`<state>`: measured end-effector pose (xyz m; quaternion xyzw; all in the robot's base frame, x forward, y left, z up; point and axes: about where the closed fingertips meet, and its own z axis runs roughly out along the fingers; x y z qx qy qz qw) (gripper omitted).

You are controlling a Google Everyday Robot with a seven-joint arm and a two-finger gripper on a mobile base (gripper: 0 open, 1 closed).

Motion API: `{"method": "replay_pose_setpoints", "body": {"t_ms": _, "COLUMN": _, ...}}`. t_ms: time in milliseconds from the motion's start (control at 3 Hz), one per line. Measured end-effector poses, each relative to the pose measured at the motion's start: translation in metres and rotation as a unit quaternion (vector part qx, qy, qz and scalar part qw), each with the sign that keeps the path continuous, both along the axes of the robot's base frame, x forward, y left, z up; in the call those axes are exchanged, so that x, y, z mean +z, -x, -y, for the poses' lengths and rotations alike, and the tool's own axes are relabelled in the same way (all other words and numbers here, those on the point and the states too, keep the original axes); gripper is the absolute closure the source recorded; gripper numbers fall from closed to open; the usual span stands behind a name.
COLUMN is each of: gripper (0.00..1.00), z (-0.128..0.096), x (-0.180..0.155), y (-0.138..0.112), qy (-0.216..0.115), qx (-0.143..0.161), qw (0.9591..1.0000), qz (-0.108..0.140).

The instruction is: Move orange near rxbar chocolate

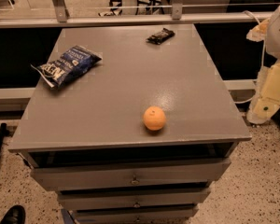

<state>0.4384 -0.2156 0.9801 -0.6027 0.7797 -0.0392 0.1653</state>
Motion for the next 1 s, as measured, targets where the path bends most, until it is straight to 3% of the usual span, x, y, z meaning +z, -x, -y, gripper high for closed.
{"method": "replay_pose_setpoints", "body": {"t_ms": 667, "gripper": 0.0, "z": -0.003, "x": -0.006, "y": -0.001, "qy": -0.017, "qx": -0.001, "qw": 0.9999, "qz": 0.001}}
{"method": "replay_pose_setpoints", "body": {"t_ms": 1000, "gripper": 0.0, "z": -0.014, "x": -0.03, "y": -0.003, "qy": -0.061, "qx": 0.003, "qw": 0.9981, "qz": -0.009}}
